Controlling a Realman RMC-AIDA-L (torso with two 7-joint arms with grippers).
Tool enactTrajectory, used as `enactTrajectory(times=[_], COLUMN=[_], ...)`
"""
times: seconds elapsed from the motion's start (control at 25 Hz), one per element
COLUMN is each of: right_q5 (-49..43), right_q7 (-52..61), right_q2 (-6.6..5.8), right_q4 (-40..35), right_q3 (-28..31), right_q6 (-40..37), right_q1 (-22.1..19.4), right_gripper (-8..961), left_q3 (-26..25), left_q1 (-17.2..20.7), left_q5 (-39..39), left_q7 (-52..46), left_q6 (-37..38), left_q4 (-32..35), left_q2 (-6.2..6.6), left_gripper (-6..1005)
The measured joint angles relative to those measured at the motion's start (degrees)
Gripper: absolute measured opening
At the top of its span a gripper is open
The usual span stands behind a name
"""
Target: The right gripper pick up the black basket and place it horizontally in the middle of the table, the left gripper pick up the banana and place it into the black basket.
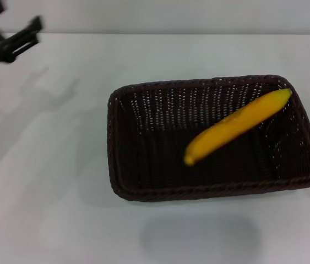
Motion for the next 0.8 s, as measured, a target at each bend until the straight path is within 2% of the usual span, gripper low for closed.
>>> enactTrajectory(times=[0.12,0.16,0.2,0.28,0.36,0.8], right_q5=[2.07,2.62,2.96,3.37,3.62,3.66], right_q7=[-0.46,-0.46,-0.46,-0.39,-0.35,-0.97], right_q2=[0.01,0.0,0.0,0.0,0.0,0.0], right_q4=[2.09,2.64,3.11,3.77,4.37,6.76], right_q3=[0.05,0.06,0.05,0.06,0.1,3.25], right_q6=[0.01,0.01,0.01,-0.01,-0.18,-0.66], right_q1=[0.0,0.0,0.01,0.06,0.09,-0.13], right_gripper=[670,670,670,670,670,670], left_q3=[-0.07,-0.08,-0.09,-0.11,-0.15,-0.21], left_q1=[0.6,0.58,0.17,-0.89,-2.03,-3.08], left_q5=[-14.35,-16.7,-23.51,-32.22,-38.63,-46.11], left_q7=[15.12,17.46,23.63,30.43,34.7,38.39], left_q6=[-5.81,-6.96,-10.16,-14.16,-16.9,-18.47], left_q4=[-11.24,-13.46,-19.25,-26.68,-31.37,-34.05], left_q2=[0.01,0.01,0.01,-0.02,-0.06,0.0], left_gripper=[894,894,894,894,894,895])
